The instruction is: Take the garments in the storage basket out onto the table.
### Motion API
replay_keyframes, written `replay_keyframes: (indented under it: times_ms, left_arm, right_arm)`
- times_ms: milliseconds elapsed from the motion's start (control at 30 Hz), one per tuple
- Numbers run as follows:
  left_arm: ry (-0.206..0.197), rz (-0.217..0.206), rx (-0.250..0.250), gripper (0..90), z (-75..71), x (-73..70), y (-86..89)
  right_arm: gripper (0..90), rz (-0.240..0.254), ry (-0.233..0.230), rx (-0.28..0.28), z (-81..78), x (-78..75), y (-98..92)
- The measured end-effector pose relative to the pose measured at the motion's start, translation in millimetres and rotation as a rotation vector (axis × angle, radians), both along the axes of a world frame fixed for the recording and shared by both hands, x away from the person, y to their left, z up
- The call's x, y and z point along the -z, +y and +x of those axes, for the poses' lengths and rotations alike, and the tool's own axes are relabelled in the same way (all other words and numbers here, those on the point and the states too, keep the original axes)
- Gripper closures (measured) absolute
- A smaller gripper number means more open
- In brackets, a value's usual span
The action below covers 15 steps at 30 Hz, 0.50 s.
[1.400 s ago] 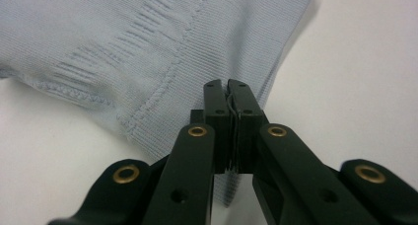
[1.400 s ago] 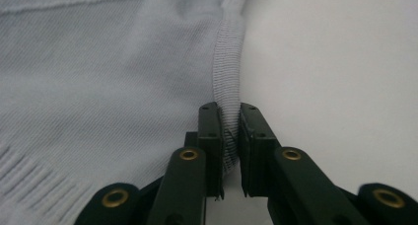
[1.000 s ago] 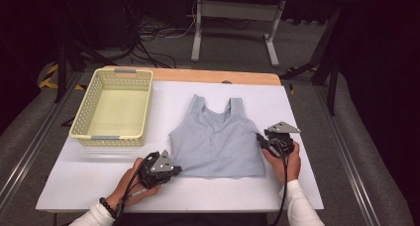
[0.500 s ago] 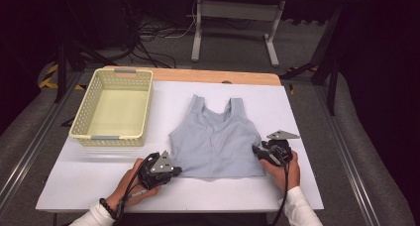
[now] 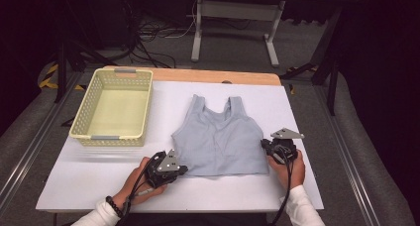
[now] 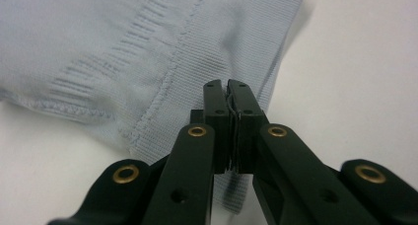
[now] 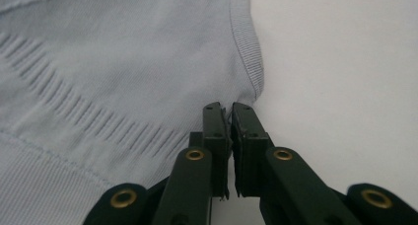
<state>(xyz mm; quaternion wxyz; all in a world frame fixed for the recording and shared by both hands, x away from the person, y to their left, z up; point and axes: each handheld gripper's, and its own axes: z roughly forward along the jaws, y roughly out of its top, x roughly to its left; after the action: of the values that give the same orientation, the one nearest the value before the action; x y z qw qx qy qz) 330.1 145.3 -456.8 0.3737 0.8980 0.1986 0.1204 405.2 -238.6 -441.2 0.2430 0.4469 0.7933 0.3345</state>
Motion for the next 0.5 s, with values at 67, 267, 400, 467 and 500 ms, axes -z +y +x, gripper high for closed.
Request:
replay_keyframes:
  times_ms: [67, 267, 400, 467, 500]
  left_arm:
    - [-0.011, -0.01, 0.001, 87.8, -3.1, -3.3, 1.0]
    - [-0.023, -0.099, -0.029, 88.9, -12.7, -19.7, 19.8]
    - [-0.061, -0.139, -0.078, 85.6, -12.6, -29.5, 28.9]
    - [-0.069, -0.137, -0.113, 81.9, -8.7, -29.2, 28.9]
    - [-0.084, -0.118, -0.15, 77.6, -5.3, -27.0, 26.8]
  right_arm:
    - [85.0, 0.008, -0.004, 0.005, -1.7, -0.7, -2.0]
    - [83.2, 0.003, -0.035, 0.016, -9.8, -6.6, -2.6]
    - [83.4, 0.028, -0.058, -0.006, -19.3, -13.2, -1.3]
    - [81.7, 0.049, -0.077, -0.039, -26.4, -16.5, 1.6]
    - [80.7, 0.06, -0.084, -0.057, -30.4, -17.5, 3.5]
